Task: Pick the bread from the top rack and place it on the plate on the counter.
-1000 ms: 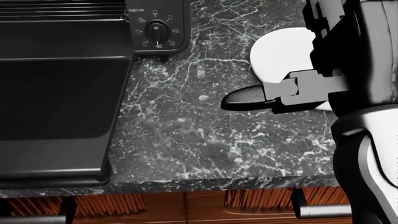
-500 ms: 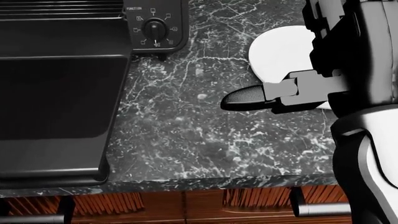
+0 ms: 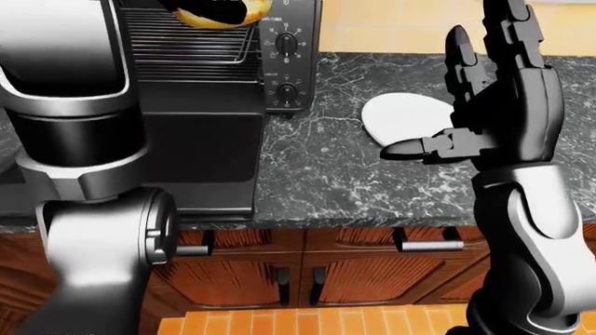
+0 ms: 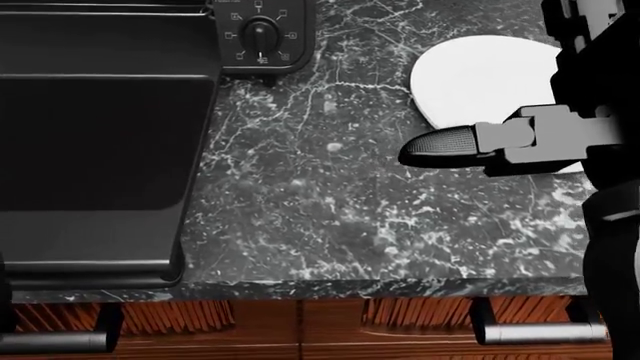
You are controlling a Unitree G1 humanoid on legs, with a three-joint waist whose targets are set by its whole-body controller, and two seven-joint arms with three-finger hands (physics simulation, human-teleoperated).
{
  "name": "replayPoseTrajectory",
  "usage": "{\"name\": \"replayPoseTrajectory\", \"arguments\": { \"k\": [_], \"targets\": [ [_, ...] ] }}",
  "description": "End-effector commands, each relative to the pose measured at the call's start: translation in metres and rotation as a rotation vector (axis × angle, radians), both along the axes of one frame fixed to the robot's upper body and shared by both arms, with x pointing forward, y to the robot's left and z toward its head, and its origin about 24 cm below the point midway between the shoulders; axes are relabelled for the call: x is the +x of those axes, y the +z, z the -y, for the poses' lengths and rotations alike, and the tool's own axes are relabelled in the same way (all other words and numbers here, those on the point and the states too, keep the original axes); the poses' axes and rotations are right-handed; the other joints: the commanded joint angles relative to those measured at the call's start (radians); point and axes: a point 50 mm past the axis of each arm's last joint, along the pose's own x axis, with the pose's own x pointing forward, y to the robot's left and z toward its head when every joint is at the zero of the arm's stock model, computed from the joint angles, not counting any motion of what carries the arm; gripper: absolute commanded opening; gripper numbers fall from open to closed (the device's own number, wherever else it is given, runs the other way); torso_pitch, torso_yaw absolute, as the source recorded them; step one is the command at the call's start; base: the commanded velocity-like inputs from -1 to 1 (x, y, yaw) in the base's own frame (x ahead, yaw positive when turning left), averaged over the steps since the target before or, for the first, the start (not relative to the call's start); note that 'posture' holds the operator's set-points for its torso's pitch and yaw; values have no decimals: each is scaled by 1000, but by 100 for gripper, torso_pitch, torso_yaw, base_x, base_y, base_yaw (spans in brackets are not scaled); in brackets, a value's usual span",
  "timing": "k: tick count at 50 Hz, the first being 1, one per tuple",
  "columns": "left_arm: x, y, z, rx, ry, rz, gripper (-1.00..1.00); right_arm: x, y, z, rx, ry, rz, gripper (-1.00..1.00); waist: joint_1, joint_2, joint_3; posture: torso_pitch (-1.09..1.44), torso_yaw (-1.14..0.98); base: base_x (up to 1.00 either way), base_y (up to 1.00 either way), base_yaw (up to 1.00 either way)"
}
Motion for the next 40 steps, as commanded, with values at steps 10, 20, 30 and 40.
{"name": "replayPoseTrajectory", "arguments": {
  "k": [10,20,30,40],
  "targets": [
    [-5,30,33,29,-113,111,-100,-12,14,13,11,-51,87,100,4,-9,-28,0,0,0,0,0],
    [1,36,58,25,-194,118,-100,-19,15,28,25,-106,93,100,6,-19,-26,0,0,0,0,0],
    [9,32,73,35,-248,116,-100,-27,21,37,29,-140,105,100,4,-28,-23,0,-2,0,0,0],
    [13,29,81,45,-273,102,-100,-28,20,37,28,-149,104,100,-16,-33,-23,0,-7,0,0,0]
  ]
}}
